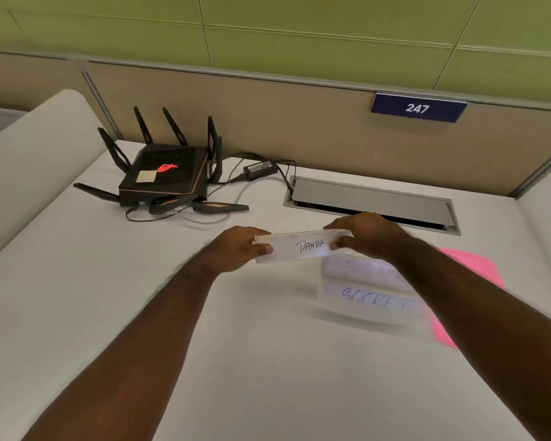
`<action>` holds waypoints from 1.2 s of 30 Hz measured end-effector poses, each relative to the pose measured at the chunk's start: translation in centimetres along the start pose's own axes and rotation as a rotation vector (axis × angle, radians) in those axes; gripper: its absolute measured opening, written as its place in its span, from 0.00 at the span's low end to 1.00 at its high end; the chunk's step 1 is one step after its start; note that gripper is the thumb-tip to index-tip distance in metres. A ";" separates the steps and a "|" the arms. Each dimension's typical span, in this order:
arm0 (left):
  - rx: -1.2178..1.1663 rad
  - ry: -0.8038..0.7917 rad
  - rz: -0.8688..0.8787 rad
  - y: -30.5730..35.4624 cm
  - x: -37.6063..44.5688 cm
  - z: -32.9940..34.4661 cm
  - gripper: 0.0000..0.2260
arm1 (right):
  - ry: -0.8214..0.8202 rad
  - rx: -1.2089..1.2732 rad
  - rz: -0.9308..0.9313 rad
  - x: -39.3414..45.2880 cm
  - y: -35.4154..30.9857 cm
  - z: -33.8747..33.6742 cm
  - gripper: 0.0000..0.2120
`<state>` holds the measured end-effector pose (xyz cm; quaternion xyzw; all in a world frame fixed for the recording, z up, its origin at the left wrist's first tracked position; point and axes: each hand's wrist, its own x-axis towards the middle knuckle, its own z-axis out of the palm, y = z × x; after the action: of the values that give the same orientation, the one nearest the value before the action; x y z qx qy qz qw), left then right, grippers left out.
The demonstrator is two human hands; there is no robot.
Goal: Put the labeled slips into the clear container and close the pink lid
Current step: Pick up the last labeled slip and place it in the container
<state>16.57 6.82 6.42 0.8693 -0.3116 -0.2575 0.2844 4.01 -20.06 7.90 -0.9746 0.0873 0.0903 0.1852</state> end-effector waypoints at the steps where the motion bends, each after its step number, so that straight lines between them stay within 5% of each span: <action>1: 0.012 0.004 0.012 0.9 0.6 0.7 0.19 | -0.001 0.010 0.015 -0.9 1.2 -0.2 0.17; 19: 0.700 -0.055 0.218 10.7 4.8 10.8 0.17 | 0.092 -0.155 0.324 -11.1 10.9 2.0 0.26; 36: 1.129 -0.120 0.208 11.9 5.3 15.6 0.12 | -0.022 -0.485 0.206 -9.3 9.7 6.2 0.23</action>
<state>5.69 -9.69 1.74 0.8351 -0.5000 -0.0709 -0.2181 -7.91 -25.33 0.83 -0.9755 0.1601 0.1374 -0.0631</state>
